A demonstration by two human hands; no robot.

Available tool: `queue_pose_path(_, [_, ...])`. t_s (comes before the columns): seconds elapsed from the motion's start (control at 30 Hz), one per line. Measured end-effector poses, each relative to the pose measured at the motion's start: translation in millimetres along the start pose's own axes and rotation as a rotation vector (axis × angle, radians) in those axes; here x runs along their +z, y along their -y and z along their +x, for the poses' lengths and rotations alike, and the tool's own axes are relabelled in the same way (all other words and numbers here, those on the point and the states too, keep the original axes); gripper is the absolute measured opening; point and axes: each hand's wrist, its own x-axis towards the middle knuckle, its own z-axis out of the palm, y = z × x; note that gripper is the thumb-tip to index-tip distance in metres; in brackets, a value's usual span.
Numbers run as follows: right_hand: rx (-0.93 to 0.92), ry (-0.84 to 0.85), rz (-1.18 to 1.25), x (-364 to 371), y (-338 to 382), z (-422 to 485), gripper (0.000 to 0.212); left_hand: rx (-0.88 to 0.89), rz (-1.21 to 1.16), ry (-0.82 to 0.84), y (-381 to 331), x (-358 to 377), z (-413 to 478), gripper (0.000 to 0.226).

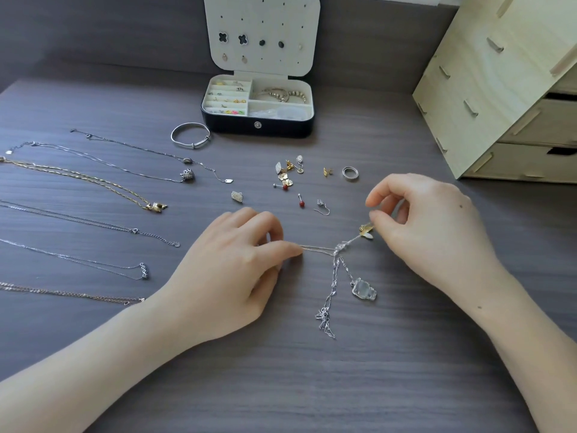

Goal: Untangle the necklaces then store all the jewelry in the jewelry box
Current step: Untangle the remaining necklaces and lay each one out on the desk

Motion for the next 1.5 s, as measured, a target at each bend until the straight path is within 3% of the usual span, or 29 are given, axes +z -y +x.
queue_pose_path(0.13, [-0.017, 0.076, -0.011, -5, -1, 2, 0.009, -0.031, 0.06, -0.064, 0, -1, 3, 0.023])
queue_pose_path(0.23, [-0.026, 0.29, 0.033, -13, 0, 2, 0.018, -0.038, 0.044, -0.114, -6, 0, 7, 0.019])
queue_pose_path(0.33, [-0.07, 0.459, 0.026, -14, 5, -3, 0.027, -0.113, -0.117, -0.104, -20, 3, 13, 0.023])
queue_pose_path(0.57, [-0.178, 0.536, -0.148, -14, 7, -9, 0.027, -0.324, -0.195, 0.017, -45, 17, 31, 0.035])
queue_pose_path(0.73, [-0.202, 0.564, -0.205, -18, 2, -10, 0.018, -0.284, -0.166, 0.041, -49, 15, 28, 0.012])
queue_pose_path(0.87, [-0.211, 0.551, -0.216, -20, -2, -8, 0.018, -0.175, -0.029, 0.05, -49, 17, 26, 0.007])
queue_pose_path(1.0, [-0.164, 0.526, -0.083, -21, -7, -3, 0.02, -0.13, -0.082, 0.075, -42, 17, 23, 0.02])
queue_pose_path(1.17, [-0.107, 0.577, 0.171, -28, -5, 2, 0.016, -0.414, -0.544, 0.05, -40, 6, 22, 0.013])
queue_pose_path(1.27, [-0.081, 0.664, 0.281, -28, -4, 3, 0.013, -0.475, -0.717, 0.002, -39, 5, 23, 0.013])
queue_pose_path(1.5, [0.005, 0.767, 0.542, -29, 1, 3, 0.016, -0.512, -0.738, -0.034, -39, 3, 26, 0.02])
